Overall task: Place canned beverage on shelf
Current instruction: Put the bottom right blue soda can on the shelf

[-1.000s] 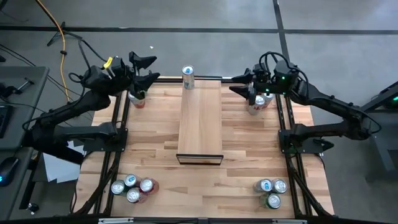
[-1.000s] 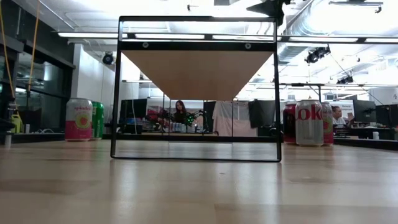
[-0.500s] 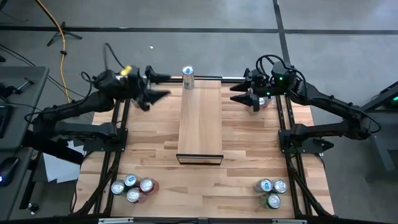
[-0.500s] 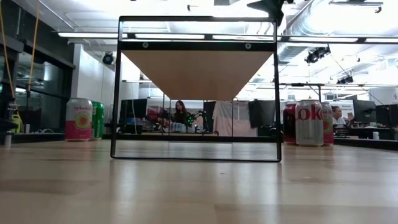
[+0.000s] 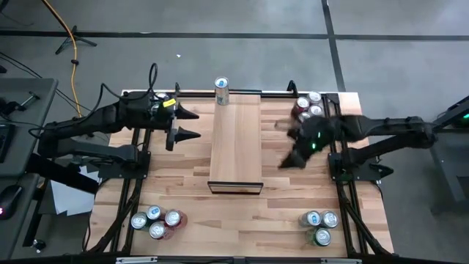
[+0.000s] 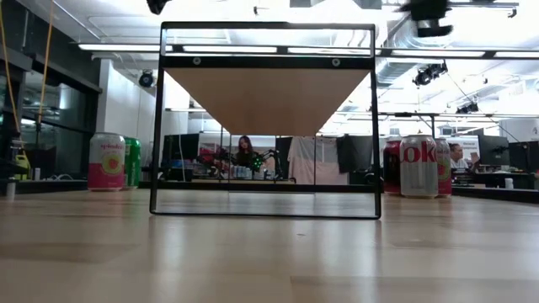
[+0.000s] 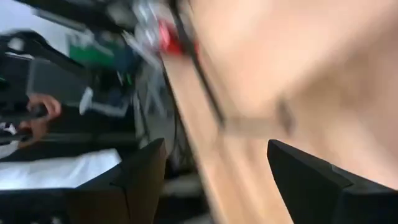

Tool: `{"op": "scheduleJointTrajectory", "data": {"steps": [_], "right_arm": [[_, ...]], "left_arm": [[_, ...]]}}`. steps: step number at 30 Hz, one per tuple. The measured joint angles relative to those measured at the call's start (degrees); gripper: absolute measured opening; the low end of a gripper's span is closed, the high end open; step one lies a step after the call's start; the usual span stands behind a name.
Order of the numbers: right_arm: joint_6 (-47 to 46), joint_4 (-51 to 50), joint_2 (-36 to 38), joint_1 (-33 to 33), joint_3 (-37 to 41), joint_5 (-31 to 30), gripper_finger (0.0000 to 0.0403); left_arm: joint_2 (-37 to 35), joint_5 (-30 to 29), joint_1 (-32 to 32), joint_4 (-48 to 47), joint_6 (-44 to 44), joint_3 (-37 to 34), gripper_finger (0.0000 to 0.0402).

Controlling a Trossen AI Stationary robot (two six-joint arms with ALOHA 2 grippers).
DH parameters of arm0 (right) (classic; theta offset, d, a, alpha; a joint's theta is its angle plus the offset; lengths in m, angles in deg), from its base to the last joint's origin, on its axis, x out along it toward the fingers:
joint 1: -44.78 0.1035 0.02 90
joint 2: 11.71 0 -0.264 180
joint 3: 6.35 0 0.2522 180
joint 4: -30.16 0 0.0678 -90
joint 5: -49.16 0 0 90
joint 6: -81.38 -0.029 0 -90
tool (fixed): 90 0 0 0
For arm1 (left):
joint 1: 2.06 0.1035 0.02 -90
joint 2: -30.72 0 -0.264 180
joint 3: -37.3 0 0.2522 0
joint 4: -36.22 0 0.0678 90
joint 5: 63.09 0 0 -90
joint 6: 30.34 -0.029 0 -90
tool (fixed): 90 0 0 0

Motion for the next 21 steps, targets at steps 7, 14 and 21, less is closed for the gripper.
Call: {"op": "scheduleJointTrajectory", "data": {"steps": [7, 14, 21], "right_arm": [[-25.1, -4.1, -4.6, 16.0, 0.0, -0.2, 0.0266], [-29.2, -18.1, -12.2, 23.7, -10.5, -1.4, 0.0266], [-25.6, -47.0, -23.0, 28.3, -35.3, -13.2, 0.0266]], "left_arm": [[-0.3, 0.0, 0.0, -3.3, -5.4, 0.0, 0.0273], [-0.3, 0.0, 0.0, -3.5, -5.4, 0.0, 0.0273], [-0.1, -0.1, 0.0, -3.5, -4.9, 0.0, 0.0273]]}}
